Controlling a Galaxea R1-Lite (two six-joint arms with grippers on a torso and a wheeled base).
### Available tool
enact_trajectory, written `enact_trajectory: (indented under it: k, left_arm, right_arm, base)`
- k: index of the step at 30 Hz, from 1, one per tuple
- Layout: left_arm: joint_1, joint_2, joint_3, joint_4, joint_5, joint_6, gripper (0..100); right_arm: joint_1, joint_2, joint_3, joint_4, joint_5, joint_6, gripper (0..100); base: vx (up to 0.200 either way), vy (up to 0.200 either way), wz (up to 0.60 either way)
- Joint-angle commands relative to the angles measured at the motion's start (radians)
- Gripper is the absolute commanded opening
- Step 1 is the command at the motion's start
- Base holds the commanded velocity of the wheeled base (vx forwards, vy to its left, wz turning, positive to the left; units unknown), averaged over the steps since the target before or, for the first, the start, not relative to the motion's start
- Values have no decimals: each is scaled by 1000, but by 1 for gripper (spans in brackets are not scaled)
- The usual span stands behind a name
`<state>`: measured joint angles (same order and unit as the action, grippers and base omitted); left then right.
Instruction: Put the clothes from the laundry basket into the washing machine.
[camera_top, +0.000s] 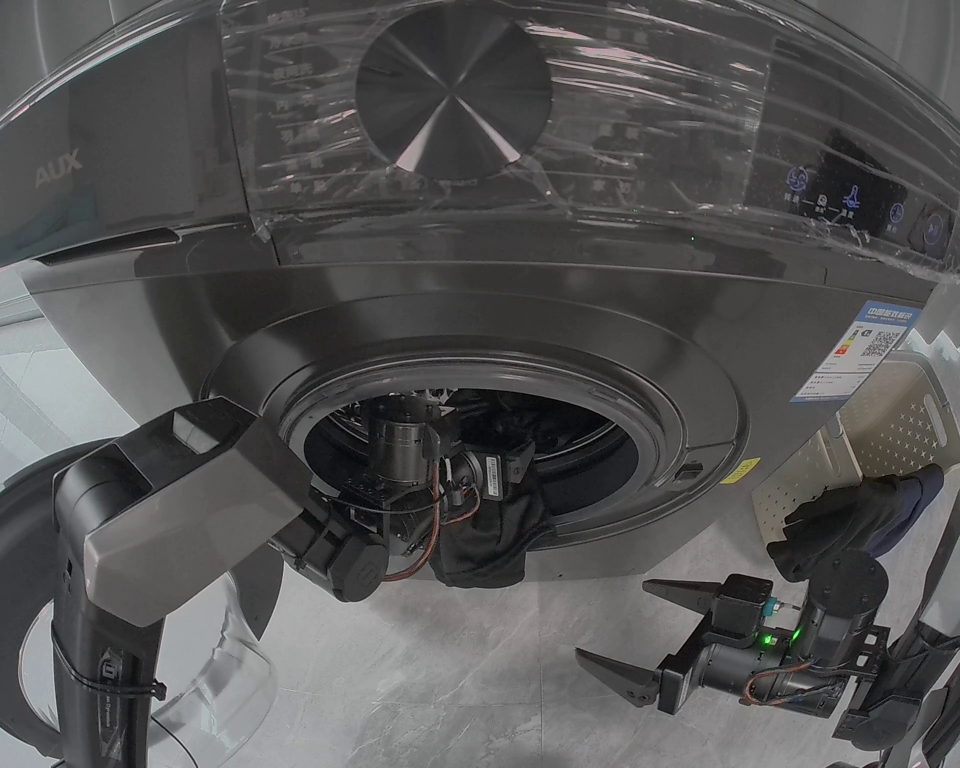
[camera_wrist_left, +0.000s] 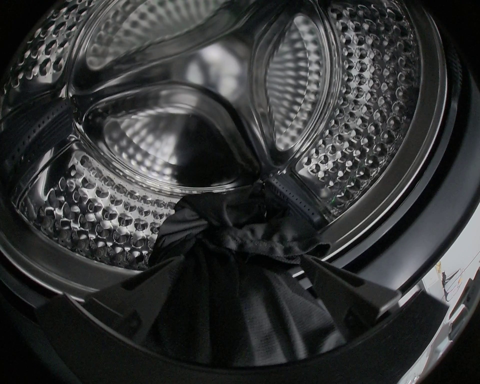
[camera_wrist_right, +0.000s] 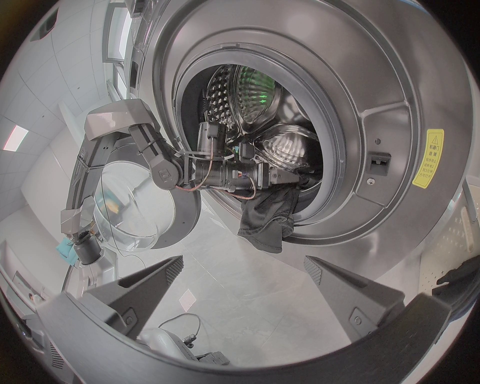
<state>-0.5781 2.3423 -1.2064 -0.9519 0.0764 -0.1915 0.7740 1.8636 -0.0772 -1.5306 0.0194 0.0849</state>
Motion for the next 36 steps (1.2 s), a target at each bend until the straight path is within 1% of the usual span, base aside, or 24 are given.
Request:
enact_trajectory:
  k: [1, 5, 8, 11, 13, 14, 16, 17, 19, 24, 28, 29, 34, 35, 36]
  left_arm:
    - [7, 35, -4, 5, -1, 1, 0]
    - [7, 40, -12, 16, -3, 1, 0]
    - [7, 45, -42, 16, -7, -3, 0]
    - [12, 61, -105, 5, 8, -8, 0]
    - [21, 64, -160, 1, 22, -26, 0]
    - [23, 66, -168, -1, 26, -29, 0]
    - [26, 84, -246, -30, 57, -62, 0]
    - [27, 95, -274, -48, 65, -66, 0]
    - [30, 117, -315, -77, 77, -66, 0]
    - [35, 146, -367, -122, 91, -65, 0]
    - [37, 146, -367, -130, 91, -65, 0]
    - [35, 135, -352, -123, 91, -65, 100]
    - [24, 84, -263, -80, 86, -66, 100]
    - [21, 58, -209, -38, 77, -69, 100]
    - [21, 46, -183, -18, 74, -68, 100]
  right_arm:
    - [2, 0, -3, 0, 1, -1, 100]
    - [1, 0, -4, 0, 1, -1, 100]
    - [2, 0, -6, 0, 1, -1, 100]
    - [1, 0, -10, 0, 1, 1, 100]
    - [-1, 0, -13, 0, 1, -1, 100]
    - [-1, 0, -13, 0, 1, -1, 100]
    - [-2, 0, -16, 0, 1, 1, 100]
    - [-2, 0, -16, 0, 1, -1, 100]
    - [-4, 0, -18, -2, 1, -1, 100]
    - [-4, 0, -22, -2, 1, 1, 100]
    - [-4, 0, -22, -2, 1, 1, 100]
    - [-7, 0, -22, -2, 1, -1, 100]
    - [-6, 0, -24, -2, 1, 1, 100]
    - [-6, 0, -24, -2, 1, 1, 100]
    - [-6, 2, -24, -2, 1, 1, 100]
  base:
    - [0, 0, 0]
    - [0, 0, 0]
    - [0, 0, 0]
    - [0, 0, 0]
    - [0, 0, 0]
    - [0, 0, 0]
    - [0, 0, 0]
    - [0, 0, 0]
    - [0, 0, 0]
    - [0, 0, 0]
    - [0, 0, 0]
    - [0, 0, 0]
    - [0, 0, 0]
    - [0, 0, 0]
    - [0, 0, 0]
